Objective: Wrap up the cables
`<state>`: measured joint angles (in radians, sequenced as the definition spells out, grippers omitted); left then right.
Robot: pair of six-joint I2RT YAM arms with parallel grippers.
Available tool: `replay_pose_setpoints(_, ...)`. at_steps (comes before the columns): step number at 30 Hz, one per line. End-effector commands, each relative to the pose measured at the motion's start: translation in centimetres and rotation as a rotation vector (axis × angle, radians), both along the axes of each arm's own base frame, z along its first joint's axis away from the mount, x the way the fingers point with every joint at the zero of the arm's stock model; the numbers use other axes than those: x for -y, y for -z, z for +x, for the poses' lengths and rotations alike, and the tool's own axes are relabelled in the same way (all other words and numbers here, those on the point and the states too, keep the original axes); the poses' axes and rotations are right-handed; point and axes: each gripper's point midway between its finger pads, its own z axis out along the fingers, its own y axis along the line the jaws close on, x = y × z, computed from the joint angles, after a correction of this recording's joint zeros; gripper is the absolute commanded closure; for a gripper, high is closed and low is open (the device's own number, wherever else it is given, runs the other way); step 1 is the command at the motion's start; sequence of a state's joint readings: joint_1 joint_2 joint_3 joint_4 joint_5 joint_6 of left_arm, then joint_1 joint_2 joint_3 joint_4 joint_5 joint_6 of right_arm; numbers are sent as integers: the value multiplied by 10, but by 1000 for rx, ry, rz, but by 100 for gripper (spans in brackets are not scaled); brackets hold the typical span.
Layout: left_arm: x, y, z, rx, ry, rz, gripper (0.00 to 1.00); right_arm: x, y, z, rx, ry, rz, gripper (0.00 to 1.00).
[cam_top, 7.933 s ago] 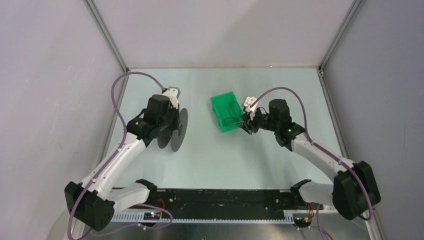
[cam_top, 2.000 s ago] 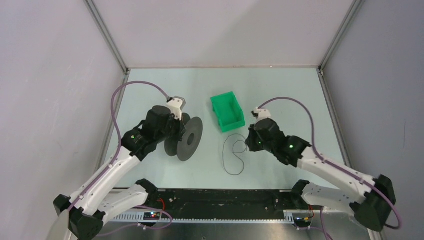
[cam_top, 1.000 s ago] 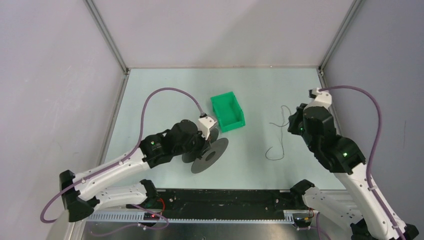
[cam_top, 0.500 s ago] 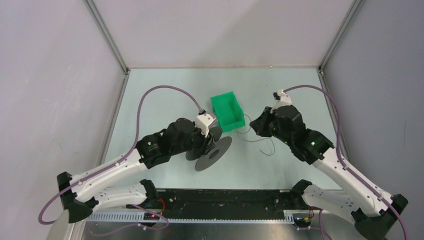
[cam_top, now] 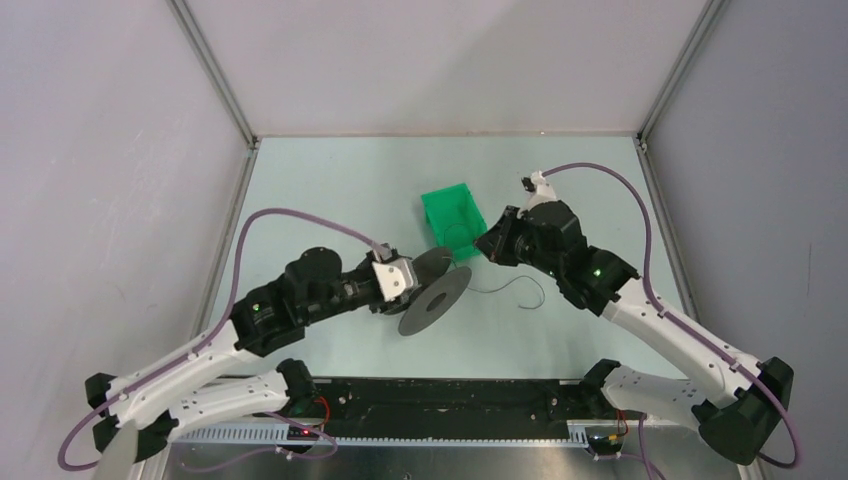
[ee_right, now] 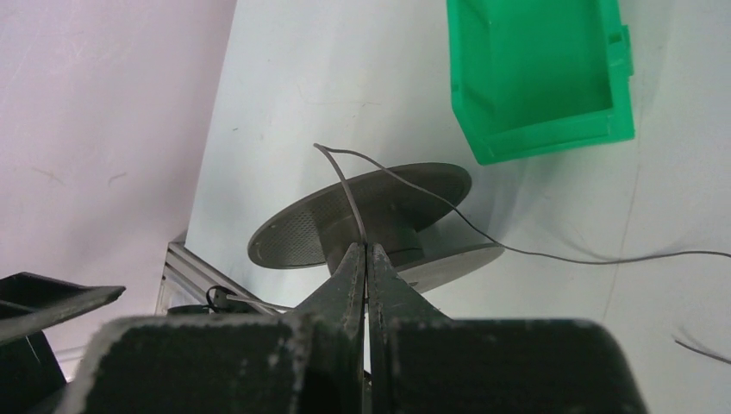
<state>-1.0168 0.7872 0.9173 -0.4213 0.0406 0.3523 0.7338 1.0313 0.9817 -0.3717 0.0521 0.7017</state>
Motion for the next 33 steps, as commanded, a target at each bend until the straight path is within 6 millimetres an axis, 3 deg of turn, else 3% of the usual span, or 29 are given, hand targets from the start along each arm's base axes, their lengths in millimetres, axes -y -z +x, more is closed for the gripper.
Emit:
replay_pose_setpoints(1,11,-13,1,310,150,83,46,-16,-14,3,19,-30,74,100)
replay_pose_setpoints(7,22,-8,17,477,136,237,43,-21,-10,5,4,-30,79,100)
replay_pose_setpoints(11,35,-16,26,506,115,277,43,-27,-8,2,-12,-60,91,100)
replay_pose_setpoints(17,43,-8,47,542,54,392,43,-32,-10,0,-17,-75,111,100)
replay_pose_setpoints(23,51,-10,51,510,31,376,45,-34,-13,-4,-20,-87,125,100)
replay_pose_setpoints(25,51,-5,51,500,31,381,49,-34,-16,-5,-15,-90,133,100)
replay_pose_setpoints(27,51,-1,51,482,25,379,61,-34,-18,-7,-13,-91,136,100)
replay_pose_setpoints(28,51,0,50,462,20,368,76,-33,-18,-7,-12,-93,135,100)
replay_pose_setpoints(30,52,0,47,424,13,331,94,-33,-19,-8,-11,-93,136,100)
replay_pose_setpoints(33,56,-4,39,357,16,258,99,-32,-24,-10,11,-107,136,100)
